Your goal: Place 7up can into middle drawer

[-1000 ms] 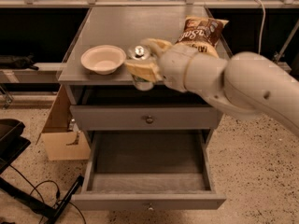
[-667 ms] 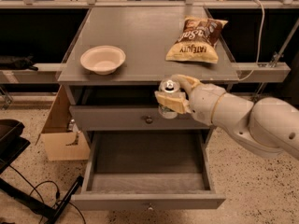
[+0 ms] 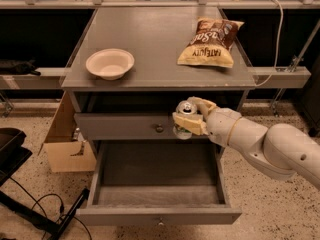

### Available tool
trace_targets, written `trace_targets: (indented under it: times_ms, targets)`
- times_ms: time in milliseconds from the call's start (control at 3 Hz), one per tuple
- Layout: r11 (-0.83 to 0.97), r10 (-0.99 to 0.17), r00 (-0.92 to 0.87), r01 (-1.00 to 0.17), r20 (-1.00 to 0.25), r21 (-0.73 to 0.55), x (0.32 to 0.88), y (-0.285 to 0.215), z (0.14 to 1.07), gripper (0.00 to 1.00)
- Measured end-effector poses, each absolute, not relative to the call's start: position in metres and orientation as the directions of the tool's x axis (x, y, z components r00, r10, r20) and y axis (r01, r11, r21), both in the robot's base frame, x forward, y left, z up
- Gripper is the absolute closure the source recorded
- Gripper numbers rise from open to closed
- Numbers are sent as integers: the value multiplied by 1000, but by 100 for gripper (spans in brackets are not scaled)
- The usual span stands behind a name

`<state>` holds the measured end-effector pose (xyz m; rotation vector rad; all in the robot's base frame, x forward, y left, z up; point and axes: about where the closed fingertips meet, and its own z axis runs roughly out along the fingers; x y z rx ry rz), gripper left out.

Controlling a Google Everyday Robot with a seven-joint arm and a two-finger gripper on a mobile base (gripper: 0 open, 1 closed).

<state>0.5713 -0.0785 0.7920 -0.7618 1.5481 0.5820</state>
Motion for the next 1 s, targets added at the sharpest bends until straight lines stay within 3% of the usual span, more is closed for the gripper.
trace_targets:
  times_ms: [1000]
  targets:
    - [710, -104, -133, -704, -986, 20, 572, -101, 547, 100]
